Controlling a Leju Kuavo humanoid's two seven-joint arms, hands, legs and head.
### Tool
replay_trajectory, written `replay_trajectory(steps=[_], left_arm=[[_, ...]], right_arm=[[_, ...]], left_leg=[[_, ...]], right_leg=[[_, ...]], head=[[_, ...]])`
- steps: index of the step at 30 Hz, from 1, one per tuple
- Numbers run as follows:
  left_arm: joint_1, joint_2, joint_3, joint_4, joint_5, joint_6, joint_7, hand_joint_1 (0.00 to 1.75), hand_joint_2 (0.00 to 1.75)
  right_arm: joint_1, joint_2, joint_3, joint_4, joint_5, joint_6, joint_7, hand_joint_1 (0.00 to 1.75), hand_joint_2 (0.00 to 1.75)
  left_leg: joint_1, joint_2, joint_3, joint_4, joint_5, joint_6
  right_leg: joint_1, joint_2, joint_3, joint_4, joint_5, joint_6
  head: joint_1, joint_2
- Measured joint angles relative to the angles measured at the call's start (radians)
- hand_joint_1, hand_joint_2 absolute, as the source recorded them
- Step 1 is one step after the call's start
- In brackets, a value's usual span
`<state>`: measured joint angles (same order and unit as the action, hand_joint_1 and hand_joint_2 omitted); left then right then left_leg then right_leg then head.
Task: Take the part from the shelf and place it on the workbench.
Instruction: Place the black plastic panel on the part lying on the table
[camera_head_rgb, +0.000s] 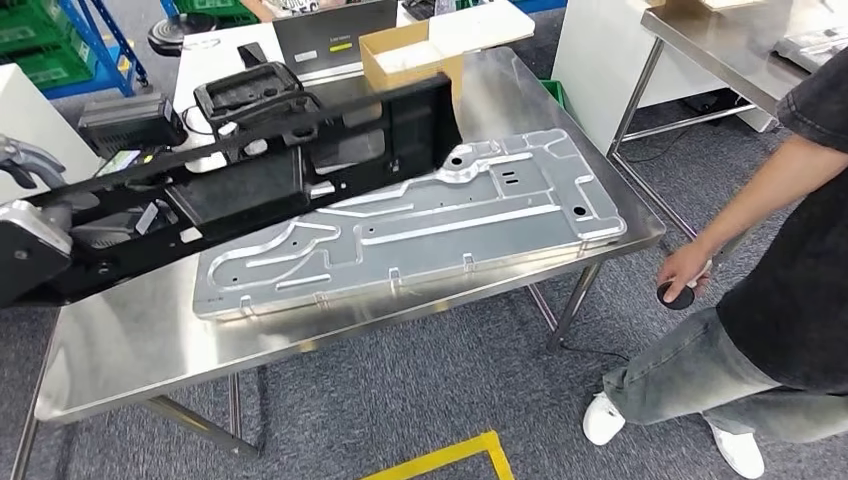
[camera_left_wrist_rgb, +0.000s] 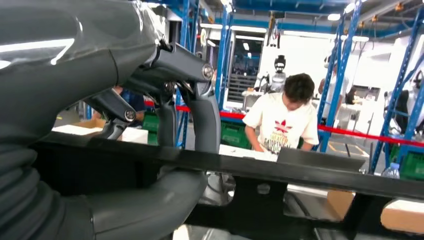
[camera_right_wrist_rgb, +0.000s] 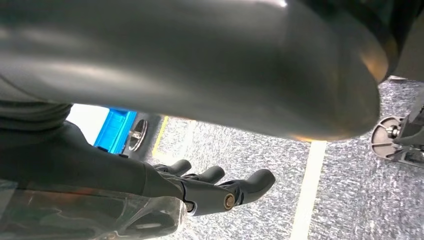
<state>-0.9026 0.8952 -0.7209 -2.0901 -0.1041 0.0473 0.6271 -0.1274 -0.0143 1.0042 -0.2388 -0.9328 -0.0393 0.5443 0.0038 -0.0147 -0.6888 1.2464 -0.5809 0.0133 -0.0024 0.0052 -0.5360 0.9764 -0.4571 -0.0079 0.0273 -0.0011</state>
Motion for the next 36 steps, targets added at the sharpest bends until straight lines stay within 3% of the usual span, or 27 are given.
replay_trajectory(steps=[1, 3, 4, 5, 8, 10, 13, 14, 15, 16, 18, 20, 23, 25, 28, 29, 30, 31, 34, 35, 36], left_arm=[[0.001, 0.000, 0.000, 0.000, 0.000, 0.000, -0.001, 1.75, 1.75], [0.001, 0.000, 0.001, 0.000, 0.000, 0.000, -0.003, 1.75, 1.75], [0.001, 0.000, 0.001, 0.000, 0.001, 0.000, -0.004, 1.75, 1.75], [0.001, 0.001, 0.001, 0.000, 0.001, 0.000, -0.005, 1.75, 1.75], [0.000, 0.004, 0.004, 0.000, 0.001, 0.000, -0.008, 1.75, 1.75], [0.000, 0.005, 0.005, -0.001, 0.000, 0.000, -0.010, 1.75, 1.75], [0.004, 0.004, 0.005, -0.001, 0.000, 0.000, -0.013, 1.75, 1.75], [0.006, 0.004, 0.004, -0.001, 0.000, 0.000, -0.014, 1.75, 1.75], [0.009, 0.004, 0.004, -0.001, 0.000, 0.000, -0.015, 1.75, 1.75], [0.012, 0.004, 0.004, -0.001, 0.000, 0.000, -0.015, 1.75, 1.75], [0.014, 0.004, 0.004, -0.001, 0.000, 0.000, -0.016, 1.75, 1.75], [0.015, 0.004, 0.004, -0.001, 0.000, 0.000, -0.017, 1.75, 1.75], [0.019, 0.005, 0.004, -0.001, 0.000, 0.001, -0.023, 1.75, 1.75], [0.019, 0.005, 0.006, -0.001, -0.001, 0.000, -0.030, 1.75, 1.75], [0.019, 0.004, 0.007, -0.001, -0.001, -0.004, -0.037, 1.75, 1.75], [0.020, 0.003, 0.006, -0.001, -0.001, -0.006, -0.039, 1.75, 1.75], [0.020, 0.001, 0.004, 0.000, -0.001, -0.009, -0.042, 1.75, 1.75], [0.020, -0.001, 0.002, 0.000, -0.001, -0.012, -0.046, 1.75, 1.75], [0.019, -0.013, -0.003, 0.001, -0.005, -0.021, -0.064, 1.75, 1.75], [0.019, -0.019, -0.007, 0.002, -0.009, -0.022, -0.071, 1.75, 1.75], [0.018, -0.027, -0.010, 0.004, -0.012, -0.023, -0.077, 1.75, 1.75]], right_arm=[[0.000, 0.000, 0.000, 0.000, 0.000, 0.000, 0.000, 0.00, 0.00], [0.000, 0.001, 0.000, 0.000, -0.001, 0.000, 0.000, 0.00, 0.00], [-0.001, 0.002, 0.000, 0.000, -0.001, 0.000, 0.000, 0.00, 0.00], [-0.002, 0.003, 0.000, 0.000, -0.001, 0.000, 0.000, 0.00, 0.00], [-0.004, 0.006, 0.000, 0.000, -0.001, 0.000, 0.000, 0.00, 0.00], [-0.005, 0.006, 0.000, 0.000, -0.001, 0.000, 0.001, 0.00, 0.00], [-0.006, 0.006, 0.000, 0.000, -0.001, 0.000, -0.001, 0.00, 0.00], [-0.005, 0.006, 0.000, 0.000, -0.001, 0.000, -0.001, 0.00, 0.00], [-0.004, 0.006, 0.000, 0.000, -0.001, 0.000, -0.001, 0.00, 0.00], [-0.003, 0.006, 0.000, 0.000, -0.001, 0.000, 0.001, 0.00, 0.00], [-0.001, 0.006, 0.000, 0.000, -0.001, 0.000, 0.003, 0.00, 0.00], [-0.001, 0.006, 0.000, 0.000, -0.001, 0.000, 0.002, 0.00, 0.00], [0.000, 0.007, 0.000, 0.000, -0.001, 0.000, 0.002, 0.00, 0.00], [0.000, 0.007, 0.000, 0.000, 0.000, 0.000, 0.006, 0.00, 0.00], [-0.002, 0.008, 0.000, 0.000, 0.000, 0.000, 0.009, 0.00, 0.00], [-0.002, 0.008, 0.000, 0.000, 0.000, 0.000, 0.009, 0.00, 0.00], [-0.002, 0.008, 0.000, 0.000, 0.000, 0.000, 0.009, 0.00, 0.00], [-0.001, 0.008, 0.000, 0.000, 0.000, 0.000, 0.009, 0.00, 0.00], [-0.002, 0.013, 0.000, 0.000, 0.000, 0.000, 0.012, 0.00, 0.00], [-0.003, 0.015, 0.000, 0.000, 0.000, -0.001, 0.012, 0.00, 0.00], [-0.005, 0.018, 0.000, 0.000, 0.000, -0.001, 0.012, 0.00, 0.00]], left_leg=[[0.001, 0.001, 0.006, -0.051, 0.026, 0.000], [-0.002, 0.004, 0.039, -0.186, 0.131, 0.007], [-0.005, 0.005, 0.054, -0.235, 0.170, 0.013], [-0.009, 0.005, 0.064, -0.265, 0.193, 0.019], [-0.008, 0.003, 0.093, -0.287, 0.200, 0.037], [-0.001, 0.004, 0.114, -0.294, 0.202, 0.048], [0.002, 0.004, 0.121, -0.295, 0.191, 0.054], [0.002, 0.003, 0.123, -0.294, 0.186, 0.053], [0.002, 0.002, 0.128, -0.294, 0.181, 0.051], [0.003, 0.002, 0.135, -0.294, 0.175, 0.048], [0.004, 0.001, 0.150, -0.292, 0.160, 0.039], [0.002, 0.000, 0.156, -0.291, 0.149, 0.027], [0.001, -0.001, 0.161, -0.283, 0.138, 0.012], [0.004, 0.003, 0.138, -0.231, 0.122, 0.005], [0.005, 0.006, 0.016, -0.044, 0.073, -0.008], [0.004, 0.006, -0.022, -0.001, 0.061, -0.008], [0.003, 0.006, -0.044, 0.007, 0.063, -0.004], [0.001, 0.006, -0.047, -0.021, 0.083, 0.002], [-0.014, 0.005, 0.004, -0.217, 0.217, 0.033], [-0.020, 0.004, 0.017, -0.258, 0.246, 0.039], [-0.024, 0.003, 0.022, -0.274, 0.257, 0.042]], right_leg=[[-0.001, 0.001, 0.017, 0.000, -0.012, 0.002], [-0.001, 0.002, 0.047, -0.002, -0.034, 0.008], [-0.001, 0.004, 0.059, -0.004, -0.044, 0.013], [0.000, 0.006, 0.069, -0.006, -0.051, 0.019], [0.002, 0.006, 0.084, 0.009, -0.050, 0.035], [0.002, 0.005, 0.056, 0.073, -0.076, 0.043], [-0.003, 0.004, -0.067, 0.257, -0.157, 0.050], [-0.004, 0.004, -0.099, 0.288, -0.166, 0.053], [-0.006, 0.004, -0.113, 0.283, -0.152, 0.056], [-0.008, 0.004, -0.108, 0.239, -0.114, 0.058], [-0.011, 0.003, -0.067, 0.097, -0.020, 0.059], [-0.011, 0.002, -0.040, 0.013, 0.014, 0.050], [-0.010, 0.002, -0.030, 0.003, 0.011, 0.027], [-0.013, 0.001, -0.017, 0.002, 0.005, 0.017], [-0.012, 0.003, 0.000, 0.002, -0.012, 0.009], [-0.010, 0.003, 0.008, 0.002, -0.020, 0.008], [-0.009, 0.005, 0.018, 0.002, -0.029, 0.008], [-0.006, 0.007, 0.031, 0.002, -0.038, 0.008], [-0.001, 0.011, 0.068, -0.001, -0.067, 0.009], [0.000, 0.012, 0.073, -0.003, -0.074, 0.012], [-0.002, 0.013, 0.075, -0.007, -0.080, 0.017]], head=[[0.000, 0.000], [0.000, 0.000], [0.000, 0.000], [0.000, 0.000], [0.001, 0.000], [0.003, 0.000], [0.006, 0.000], [0.006, 0.000], [0.006, 0.000], [0.006, 0.000], [0.006, 0.000], [0.006, 0.000], [0.006, 0.000], [0.004, 0.000], [0.002, 0.000], [0.001, 0.000], [0.001, 0.000], [0.001, 0.000], [0.001, 0.000], [0.001, 0.000], [0.001, 0.000]])
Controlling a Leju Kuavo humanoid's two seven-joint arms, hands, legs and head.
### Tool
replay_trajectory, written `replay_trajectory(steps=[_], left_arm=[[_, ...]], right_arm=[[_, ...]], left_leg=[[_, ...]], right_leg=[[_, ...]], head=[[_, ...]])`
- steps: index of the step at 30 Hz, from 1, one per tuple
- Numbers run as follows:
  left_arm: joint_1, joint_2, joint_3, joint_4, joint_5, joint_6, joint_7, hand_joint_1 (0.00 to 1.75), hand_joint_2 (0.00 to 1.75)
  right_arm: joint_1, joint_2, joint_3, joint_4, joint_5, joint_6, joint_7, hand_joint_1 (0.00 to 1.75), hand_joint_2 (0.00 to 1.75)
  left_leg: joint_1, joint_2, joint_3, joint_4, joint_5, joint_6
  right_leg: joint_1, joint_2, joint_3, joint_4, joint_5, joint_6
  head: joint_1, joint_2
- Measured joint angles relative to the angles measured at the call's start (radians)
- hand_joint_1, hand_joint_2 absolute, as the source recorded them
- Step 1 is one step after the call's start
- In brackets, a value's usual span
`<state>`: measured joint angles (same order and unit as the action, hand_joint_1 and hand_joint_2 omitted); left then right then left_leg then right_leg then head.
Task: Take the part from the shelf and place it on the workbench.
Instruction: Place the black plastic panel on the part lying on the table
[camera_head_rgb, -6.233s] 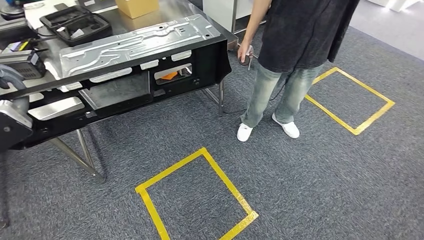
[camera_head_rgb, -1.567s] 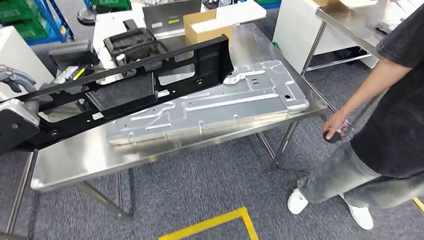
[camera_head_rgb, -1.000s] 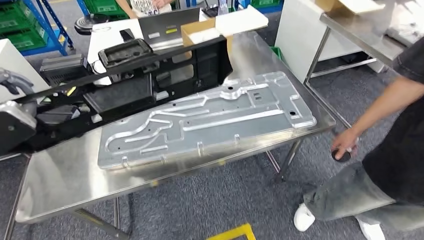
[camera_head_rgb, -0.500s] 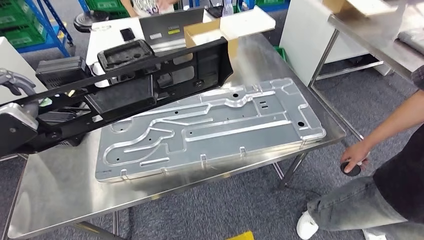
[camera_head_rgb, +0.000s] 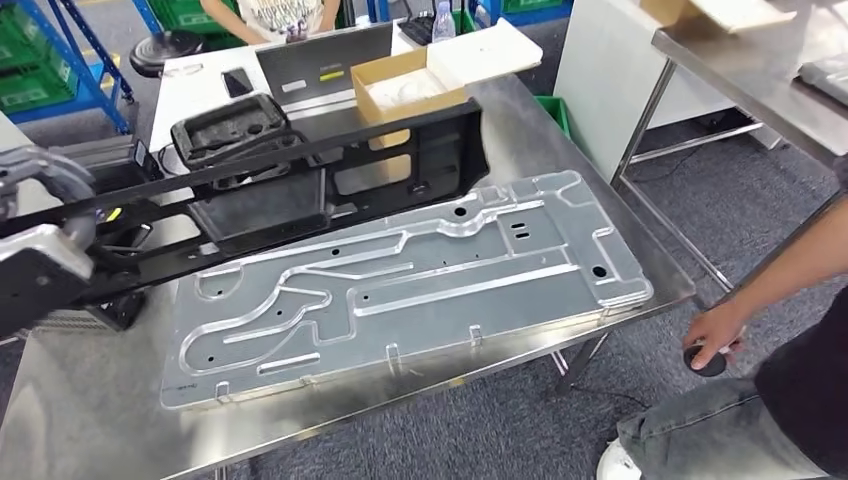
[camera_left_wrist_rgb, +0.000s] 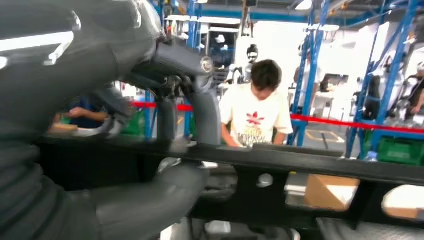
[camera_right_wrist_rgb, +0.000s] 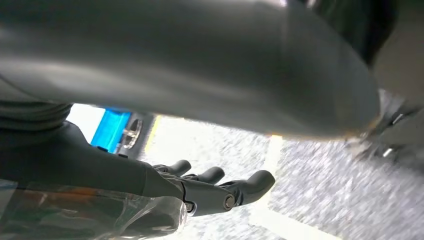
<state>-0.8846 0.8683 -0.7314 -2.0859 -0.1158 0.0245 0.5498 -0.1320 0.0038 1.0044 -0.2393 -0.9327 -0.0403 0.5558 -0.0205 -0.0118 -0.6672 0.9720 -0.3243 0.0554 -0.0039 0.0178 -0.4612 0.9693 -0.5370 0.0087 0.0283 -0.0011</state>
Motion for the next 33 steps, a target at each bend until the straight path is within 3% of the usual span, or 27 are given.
replay_trajectory(steps=[3, 4, 5, 7, 8, 9, 10, 12, 14, 17, 19, 25, 30, 33], left_arm=[[0.000, -0.021, -0.011, 0.007, -0.009, 0.002, -0.013, 1.75, 1.75], [0.000, -0.028, -0.014, 0.010, -0.013, 0.004, -0.016, 1.75, 1.75], [-0.001, -0.037, -0.018, 0.014, -0.017, 0.008, -0.019, 1.75, 1.75], [-0.001, -0.059, -0.027, 0.027, -0.025, 0.017, -0.028, 1.75, 1.75], [0.001, -0.070, -0.034, 0.034, -0.028, 0.020, -0.032, 1.75, 1.75], [0.004, -0.079, -0.040, 0.042, -0.030, 0.022, -0.035, 1.75, 1.75], [0.005, -0.088, -0.046, 0.049, -0.030, 0.022, -0.037, 1.75, 1.75], [0.007, -0.103, -0.053, 0.061, -0.032, 0.023, -0.040, 1.75, 1.75], [0.006, -0.114, -0.058, 0.071, -0.034, 0.024, -0.044, 1.75, 1.75], [0.007, -0.127, -0.068, 0.092, -0.043, 0.028, -0.049, 1.75, 1.75], [0.008, -0.133, -0.071, 0.110, -0.046, 0.034, -0.048, 1.75, 1.75], [0.038, -0.122, -0.063, 0.175, -0.041, 0.079, -0.002, 1.75, 1.75], [0.096, -0.067, -0.029, 0.224, -0.037, 0.102, 0.051, 1.75, 1.75], [0.133, -0.032, -0.005, 0.244, -0.033, 0.111, 0.068, 1.75, 1.75]], right_arm=[[-0.004, 0.003, 0.000, 0.000, 0.000, -0.001, 0.000, 0.00, 0.00], [-0.005, 0.003, 0.000, 0.000, 0.000, -0.001, 0.001, 0.00, 0.00], [-0.006, 0.003, 0.000, 0.000, 0.001, -0.001, 0.001, 0.00, 0.00], [-0.006, 0.004, 0.000, 0.000, 0.001, -0.002, 0.000, 0.00, 0.00], [-0.006, 0.004, 0.000, 0.000, 0.001, -0.002, -0.001, 0.00, 0.00], [-0.005, 0.004, 0.000, 0.000, 0.002, -0.002, -0.002, 0.00, 0.00], [-0.004, 0.004, 0.000, 0.000, 0.002, -0.002, -0.001, 0.00, 0.00], [-0.004, 0.003, 0.000, 0.000, 0.002, -0.002, -0.001, 0.00, 0.00], [-0.004, 0.003, 0.000, 0.000, 0.002, -0.002, -0.003, 0.00, 0.00], [-0.005, 0.006, 0.000, 0.000, 0.001, -0.002, -0.009, 0.00, 0.00], [-0.004, 0.007, 0.000, 0.000, 0.000, -0.002, -0.008, 0.00, 0.00], [-0.004, 0.009, 0.000, 0.000, -0.005, -0.002, -0.008, 0.00, 0.00], [-0.001, 0.009, 0.000, 0.000, -0.008, -0.002, -0.008, 0.00, 0.00], [-0.001, 0.008, 0.000, 0.000, -0.008, -0.002, -0.008, 0.00, 0.00]], left_leg=[[0.002, 0.000, 0.019, -0.015, -0.009, 0.007], [0.006, 0.001, 0.030, -0.024, -0.011, 0.011], [0.011, 0.003, 0.042, -0.032, -0.015, 0.015], [0.011, 0.006, 0.056, -0.035, -0.027, 0.020], [0.012, 0.006, 0.062, -0.035, -0.034, 0.021], [0.012, 0.006, 0.069, -0.035, -0.040, 0.020], [0.013, 0.005, 0.077, -0.034, -0.047, 0.018], [0.016, 0.005, 0.093, -0.029, -0.064, 0.010], [0.014, 0.003, 0.098, -0.021, -0.077, -0.001], [0.010, 0.003, 0.096, -0.016, -0.084, 0.005], [0.011, 0.004, 0.099, -0.018, -0.085, 0.011], [0.012, 0.006, 0.104, -0.029, -0.084, 0.008], [0.017, 0.006, 0.104, -0.031, -0.084, -0.016], [0.018, 0.005, 0.104, -0.031, -0.084, -0.019]], right_leg=[[0.000, -0.002, 0.011, -0.007, -0.016, 0.017], [0.001, -0.003, 0.003, 0.017, -0.028, 0.022], [0.002, -0.003, -0.023, 0.064, -0.047, 0.025], [0.000, -0.004, -0.115, 0.204, -0.086, 0.031], [-0.001, -0.004, -0.161, 0.259, -0.090, 0.033], [-0.003, -0.005, -0.193, 0.280, -0.075, 0.036], [-0.004, -0.005, -0.203, 0.260, -0.039, 0.038], [-0.008, -0.007, -0.176, 0.132, 0.063, 0.042], [-0.009, -0.007, -0.142, 0.027, 0.118, 0.037], [-0.007, -0.005, -0.135, 0.005, 0.120, 0.024], [-0.005, -0.003, -0.135, 0.005, 0.120, 0.022], [-0.001, -0.001, -0.134, 0.005, 0.115, 0.013], [0.003, -0.001, -0.134, 0.006, 0.113, 0.008], [0.004, -0.002, -0.134, 0.006, 0.113, 0.008]], head=[[0.000, 0.000], [0.001, 0.000], [0.003, 0.000], [0.005, 0.000], [0.005, 0.000], [0.005, 0.000], [0.005, 0.000], [0.005, 0.000], [0.005, 0.000], [0.005, 0.000], [0.005, 0.000], [0.005, 0.000], [0.005, 0.000], [0.005, 0.000]])
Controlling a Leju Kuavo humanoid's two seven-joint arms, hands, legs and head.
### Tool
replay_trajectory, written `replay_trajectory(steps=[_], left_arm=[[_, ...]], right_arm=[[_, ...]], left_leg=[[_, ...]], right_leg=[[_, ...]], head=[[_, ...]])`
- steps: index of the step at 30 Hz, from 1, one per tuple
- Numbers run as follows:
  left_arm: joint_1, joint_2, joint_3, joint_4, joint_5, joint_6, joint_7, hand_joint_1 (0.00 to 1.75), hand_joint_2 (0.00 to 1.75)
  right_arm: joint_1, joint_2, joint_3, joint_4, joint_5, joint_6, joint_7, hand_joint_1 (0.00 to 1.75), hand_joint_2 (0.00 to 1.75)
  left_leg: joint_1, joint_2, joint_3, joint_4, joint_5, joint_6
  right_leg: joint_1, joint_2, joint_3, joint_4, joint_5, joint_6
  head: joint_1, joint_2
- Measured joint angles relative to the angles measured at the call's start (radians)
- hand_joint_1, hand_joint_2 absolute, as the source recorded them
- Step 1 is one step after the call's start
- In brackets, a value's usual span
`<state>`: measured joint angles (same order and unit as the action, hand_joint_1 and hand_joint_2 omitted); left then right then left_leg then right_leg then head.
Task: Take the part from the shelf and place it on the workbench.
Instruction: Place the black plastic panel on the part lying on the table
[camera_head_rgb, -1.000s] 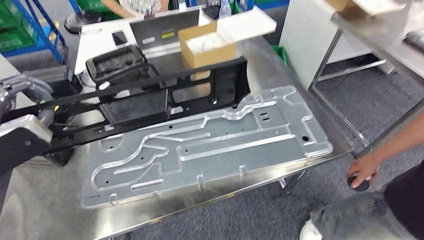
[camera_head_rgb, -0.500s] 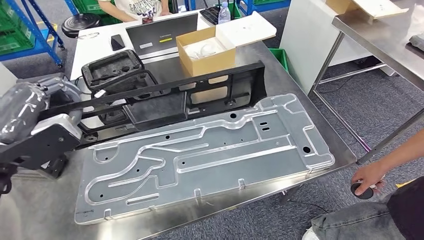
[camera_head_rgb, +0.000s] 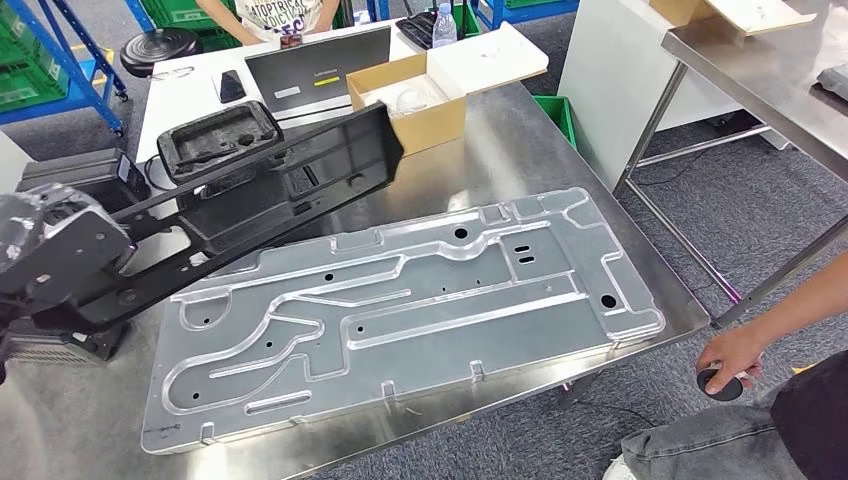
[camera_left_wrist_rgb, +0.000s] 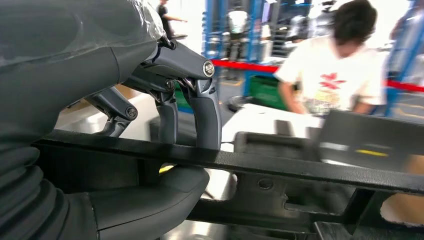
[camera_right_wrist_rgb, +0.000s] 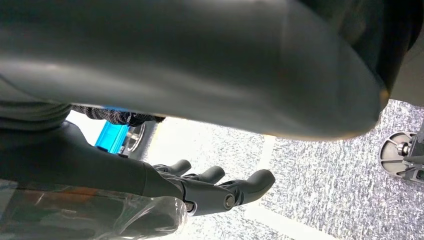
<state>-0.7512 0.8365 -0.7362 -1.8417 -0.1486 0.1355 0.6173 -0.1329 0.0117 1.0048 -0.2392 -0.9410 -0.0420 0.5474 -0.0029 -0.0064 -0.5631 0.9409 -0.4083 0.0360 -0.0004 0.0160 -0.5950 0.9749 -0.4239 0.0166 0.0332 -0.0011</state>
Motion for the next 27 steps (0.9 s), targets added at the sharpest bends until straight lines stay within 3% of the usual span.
replay_trajectory(steps=[8, 13, 17, 25, 27], left_arm=[[0.095, 0.073, 0.075, 0.020, 0.044, 0.019, -0.045, 1.75, 1.75], [0.132, 0.093, 0.117, 0.020, 0.060, 0.008, -0.079, 1.75, 1.75], [0.144, 0.095, 0.139, 0.020, 0.078, -0.026, -0.129, 0.00, 1.75], [0.144, 0.093, 0.144, 0.019, 0.074, -0.062, -0.148, 0.00, 1.75], [0.134, 0.083, 0.143, 0.019, 0.063, -0.079, -0.153, 0.00, 0.87]], right_arm=[[0.000, 0.000, 0.001, 0.000, 0.004, 0.000, 0.000, 0.00, 0.00], [0.000, 0.000, 0.001, 0.000, 0.006, 0.000, 0.000, 0.00, 0.00], [0.000, 0.000, 0.001, 0.000, 0.006, 0.000, 0.000, 0.00, 0.00], [0.000, 0.000, 0.002, 0.000, 0.007, 0.000, 0.000, 0.00, 0.00], [-0.001, 0.000, 0.002, 0.000, 0.006, 0.000, 0.000, 0.00, 0.00]], left_leg=[[-0.001, 0.000, 0.000, 0.001, 0.000, -0.001], [-0.002, -0.001, 0.000, 0.001, 0.000, -0.001], [-0.002, -0.001, 0.001, 0.001, 0.000, -0.001], [-0.002, -0.001, 0.002, 0.001, 0.000, -0.001], [-0.002, -0.001, 0.003, 0.001, 0.000, -0.001]], right_leg=[[-0.001, -0.001, 0.002, -0.001, 0.000, 0.000], [-0.002, -0.002, 0.003, -0.001, 0.000, 0.000], [-0.002, -0.002, 0.003, -0.001, 0.000, 0.000], [-0.002, -0.002, 0.003, -0.001, 0.000, 0.000], [-0.002, -0.002, 0.004, -0.001, 0.000, 0.000]], head=[[0.000, 0.000], [0.000, 0.000], [0.000, 0.000], [0.000, 0.000], [0.000, 0.000]])
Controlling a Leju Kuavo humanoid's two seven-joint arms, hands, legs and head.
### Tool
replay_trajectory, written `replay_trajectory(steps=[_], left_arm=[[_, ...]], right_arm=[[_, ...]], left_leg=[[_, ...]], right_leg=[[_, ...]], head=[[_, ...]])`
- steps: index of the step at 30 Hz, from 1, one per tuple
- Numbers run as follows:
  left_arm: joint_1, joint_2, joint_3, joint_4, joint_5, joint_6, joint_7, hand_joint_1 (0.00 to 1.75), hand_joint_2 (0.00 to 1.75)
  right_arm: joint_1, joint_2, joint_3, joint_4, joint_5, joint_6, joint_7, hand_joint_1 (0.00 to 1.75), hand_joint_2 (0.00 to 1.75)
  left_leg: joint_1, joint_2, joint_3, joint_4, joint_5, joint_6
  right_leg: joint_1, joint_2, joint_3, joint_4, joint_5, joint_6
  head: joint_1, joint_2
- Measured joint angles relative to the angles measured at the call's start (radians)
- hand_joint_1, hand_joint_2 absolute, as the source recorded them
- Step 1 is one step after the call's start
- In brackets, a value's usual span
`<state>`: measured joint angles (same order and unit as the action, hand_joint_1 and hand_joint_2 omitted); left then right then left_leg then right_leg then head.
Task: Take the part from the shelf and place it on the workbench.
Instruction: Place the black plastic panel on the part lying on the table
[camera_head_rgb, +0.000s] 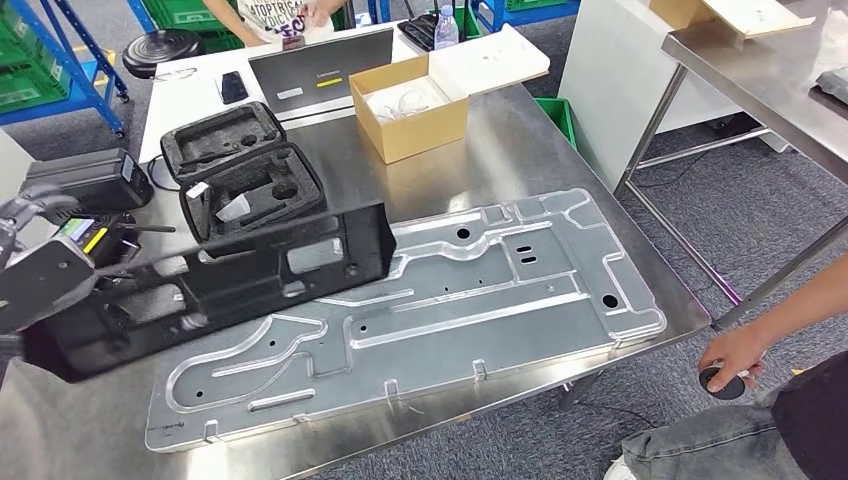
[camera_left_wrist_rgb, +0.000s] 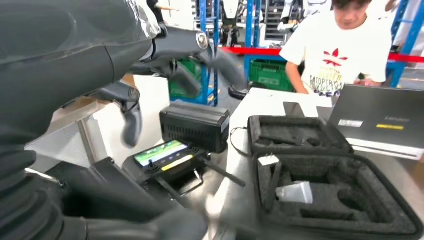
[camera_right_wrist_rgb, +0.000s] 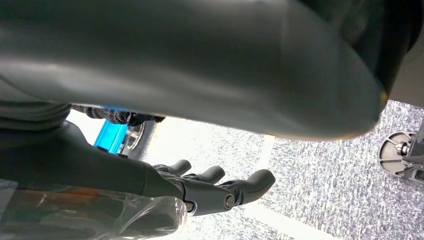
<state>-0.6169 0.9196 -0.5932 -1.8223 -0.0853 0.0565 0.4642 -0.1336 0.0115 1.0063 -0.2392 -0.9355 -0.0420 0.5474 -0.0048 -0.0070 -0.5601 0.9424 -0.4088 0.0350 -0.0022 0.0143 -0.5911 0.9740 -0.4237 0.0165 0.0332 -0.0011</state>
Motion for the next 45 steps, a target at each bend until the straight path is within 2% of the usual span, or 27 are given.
replay_trajectory(steps=[2, 17, 28, 32, 35, 36, 37, 38, 40, 41, 42, 43, 45], left_arm=[[-0.010, -0.013, -0.002, 0.000, -0.013, -0.007, -0.006, 0.00, 0.00], [-0.043, -0.071, -0.016, -0.004, 0.017, 0.011, -0.014, 0.00, 0.00], [-0.064, -0.071, -0.016, -0.013, -0.050, 0.023, 0.088, 0.00, 0.00], [-0.064, -0.070, -0.016, -0.013, -0.065, 0.023, 0.100, 0.00, 1.75], [-0.064, -0.062, -0.016, -0.014, -0.075, 0.021, 0.107, 0.00, 1.75], [-0.065, -0.060, -0.016, -0.015, -0.076, 0.020, 0.108, 0.00, 1.75], [-0.066, -0.059, -0.015, -0.017, -0.076, 0.019, 0.110, 0.00, 1.75], [-0.066, -0.059, -0.016, -0.018, -0.076, 0.019, 0.110, 0.00, 1.75], [-0.064, -0.059, -0.017, -0.020, -0.076, 0.018, 0.111, 0.00, 1.75], [-0.062, -0.059, -0.017, -0.020, -0.076, 0.017, 0.111, 0.00, 1.75], [-0.060, -0.059, -0.018, -0.020, -0.076, 0.017, 0.111, 0.00, 1.75], [-0.060, -0.059, -0.018, -0.020, -0.076, 0.016, 0.111, 0.00, 1.75], [-0.060, -0.059, -0.018, -0.020, -0.076, 0.016, 0.112, 0.00, 1.75]], right_arm=[[-0.001, 0.000, 0.000, 0.000, -0.002, 0.000, 0.000, 0.00, 0.00], [-0.001, 0.000, 0.000, 0.000, -0.009, 0.000, 0.000, 0.00, 0.00], [-0.001, 0.000, 0.000, 0.000, -0.011, 0.000, 0.000, 0.00, 0.00], [-0.001, 0.000, 0.001, 0.000, -0.011, 0.000, 0.000, 0.00, 0.00], [-0.001, -0.001, 0.002, 0.000, -0.011, 0.000, 0.000, 0.00, 0.00], [-0.001, -0.001, 0.002, 0.000, -0.011, 0.000, 0.000, 0.00, 0.00], [-0.001, -0.002, 0.002, 0.000, -0.011, 0.000, 0.000, 0.00, 0.00], [-0.001, -0.002, 0.002, 0.000, -0.011, 0.000, 0.000, 0.00, 0.00], [-0.001, -0.003, 0.002, 0.000, -0.011, 0.000, 0.000, 0.00, 0.00], [0.000, -0.004, 0.002, 0.000, -0.011, 0.000, 0.000, 0.00, 0.00], [0.000, -0.005, 0.002, 0.000, -0.010, 0.000, 0.000, 0.00, 0.00], [0.000, -0.006, 0.002, 0.000, -0.010, 0.000, 0.000, 0.00, 0.00], [0.000, -0.007, 0.002, 0.000, -0.010, 0.000, 0.000, 0.00, 0.00]], left_leg=[[0.000, 0.000, 0.001, 0.000, 0.000, 0.000], [0.000, 0.000, 0.003, 0.000, 0.000, 0.000], [-0.001, 0.000, 0.002, 0.003, -0.002, 0.003], [-0.002, 0.000, 0.002, 0.008, -0.007, 0.011], [0.002, 0.001, 0.011, -0.006, 0.000, 0.015], [0.007, 0.002, 0.017, -0.015, 0.006, 0.016], [0.013, 0.003, 0.023, -0.024, 0.010, 0.017], [0.016, 0.004, 0.026, -0.028, 0.012, 0.018], [0.022, 0.004, 0.026, -0.028, 0.012, 0.017], [0.025, 0.004, 0.025, -0.028, 0.012, 0.015], [0.030, 0.003, 0.026, -0.027, 0.010, 0.011], [0.036, 0.002, 0.026, -0.024, 0.008, 0.005], [0.045, -0.001, 0.025, -0.014, 0.000, -0.013]], right_leg=[[0.000, 0.000, 0.001, 0.000, 0.000, 0.000], [0.000, 0.000, 0.003, 0.000, 0.000, 0.000], [-0.002, 0.000, 0.004, -0.001, 0.000, 0.001], [-0.004, -0.001, 0.006, -0.002, 0.001, 0.002], [-0.002, -0.001, 0.011, -0.003, -0.001, 0.008], [-0.001, -0.002, 0.007, 0.010, -0.012, 0.013], [0.000, -0.002, -0.005, 0.042, -0.033, 0.017], [-0.002, -0.003, -0.029, 0.097, -0.065, 0.022], [-0.009, -0.003, -0.094, 0.232, -0.126, 0.033], [-0.013, -0.003, -0.113, 0.271, -0.135, 0.039], [-0.018, -0.004, -0.113, 0.270, -0.124, 0.046], [-0.023, -0.004, -0.092, 0.228, -0.096, 0.053], [-0.033, -0.003, -0.020, 0.086, -0.033, 0.066]], head=[[0.000, 0.000], [0.000, 0.000], [0.000, 0.000], [0.000, 0.000], [0.000, 0.000], [0.000, 0.000], [0.001, 0.000], [0.001, 0.000], [0.002, 0.000], [0.002, 0.000], [0.002, 0.000], [0.002, 0.000], [0.002, 0.000]])
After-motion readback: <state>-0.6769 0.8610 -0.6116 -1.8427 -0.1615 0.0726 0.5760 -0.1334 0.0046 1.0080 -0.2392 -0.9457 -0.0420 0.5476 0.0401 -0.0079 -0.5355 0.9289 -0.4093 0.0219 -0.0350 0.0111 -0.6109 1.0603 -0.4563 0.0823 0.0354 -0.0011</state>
